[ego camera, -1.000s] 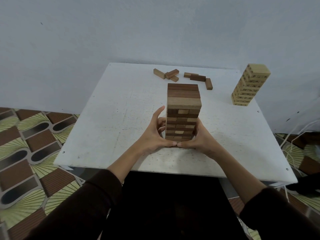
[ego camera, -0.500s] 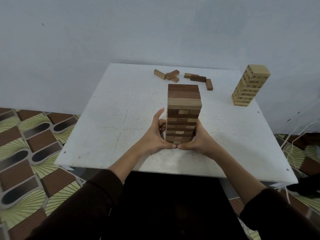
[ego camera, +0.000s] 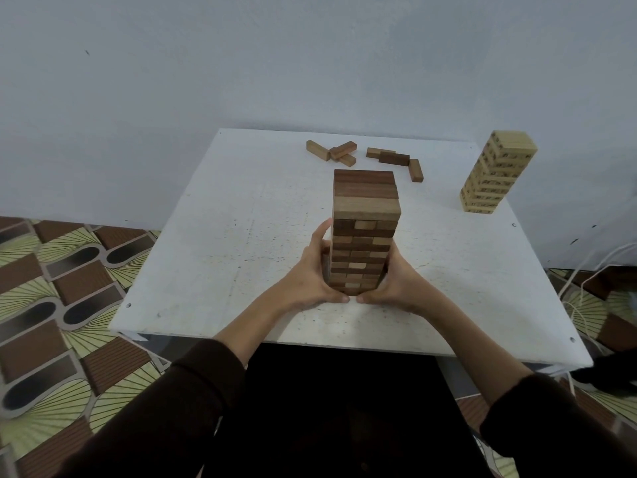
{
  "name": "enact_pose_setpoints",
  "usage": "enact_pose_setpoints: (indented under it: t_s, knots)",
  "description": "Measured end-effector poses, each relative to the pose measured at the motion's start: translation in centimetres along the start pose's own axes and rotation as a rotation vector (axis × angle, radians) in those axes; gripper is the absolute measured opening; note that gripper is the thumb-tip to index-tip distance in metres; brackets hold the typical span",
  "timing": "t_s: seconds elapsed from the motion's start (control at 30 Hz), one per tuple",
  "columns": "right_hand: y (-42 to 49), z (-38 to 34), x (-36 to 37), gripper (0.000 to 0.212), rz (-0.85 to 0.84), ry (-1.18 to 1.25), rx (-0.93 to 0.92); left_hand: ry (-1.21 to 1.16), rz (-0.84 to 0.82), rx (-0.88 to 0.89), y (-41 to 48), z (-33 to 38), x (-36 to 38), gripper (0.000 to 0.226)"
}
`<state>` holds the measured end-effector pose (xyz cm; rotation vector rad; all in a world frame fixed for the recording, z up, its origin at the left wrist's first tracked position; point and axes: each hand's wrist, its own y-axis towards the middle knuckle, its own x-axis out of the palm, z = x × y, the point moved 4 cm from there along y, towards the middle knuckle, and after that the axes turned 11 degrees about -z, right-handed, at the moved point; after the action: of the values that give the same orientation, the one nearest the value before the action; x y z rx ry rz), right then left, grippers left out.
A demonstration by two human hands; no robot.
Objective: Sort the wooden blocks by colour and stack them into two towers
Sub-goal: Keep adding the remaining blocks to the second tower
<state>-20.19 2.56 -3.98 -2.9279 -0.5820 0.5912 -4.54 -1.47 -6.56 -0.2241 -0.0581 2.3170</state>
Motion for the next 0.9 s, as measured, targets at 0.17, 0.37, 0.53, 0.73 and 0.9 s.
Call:
enact_pose_setpoints:
  t_s: [0.17, 0.37, 0.53, 0.73, 0.9]
  knots:
    - [0.3, 0.1, 0.0, 0.1, 0.002, -0.01, -0.008, -0.004, 0.01, -0.017, 0.0, 0.2, 0.1, 0.12]
    - [0.5, 0.4, 0.0, 0.101, 0.019, -0.009, -0.02, -0.001, 0.012, -0.014, 0.1, 0.2, 0.1, 0.121]
    - [0.6, 0.5, 0.1, 0.1, 0.016, -0.003, -0.039, 0.003, 0.011, -0.022, 0.1, 0.4, 0.2, 0.118]
    - [0.6, 0.7, -0.2, 0.102, -0.071, -0.059, 0.034, 0.067, -0.041, -0.045, -0.2, 0.7, -0.1, 0.119]
    - [-0.1, 0.8, -2.2, 0.114, -0.154, -0.107, 0.15, 0.224, -0.121, -0.148, -1.4, 0.8, -2.2, 0.12]
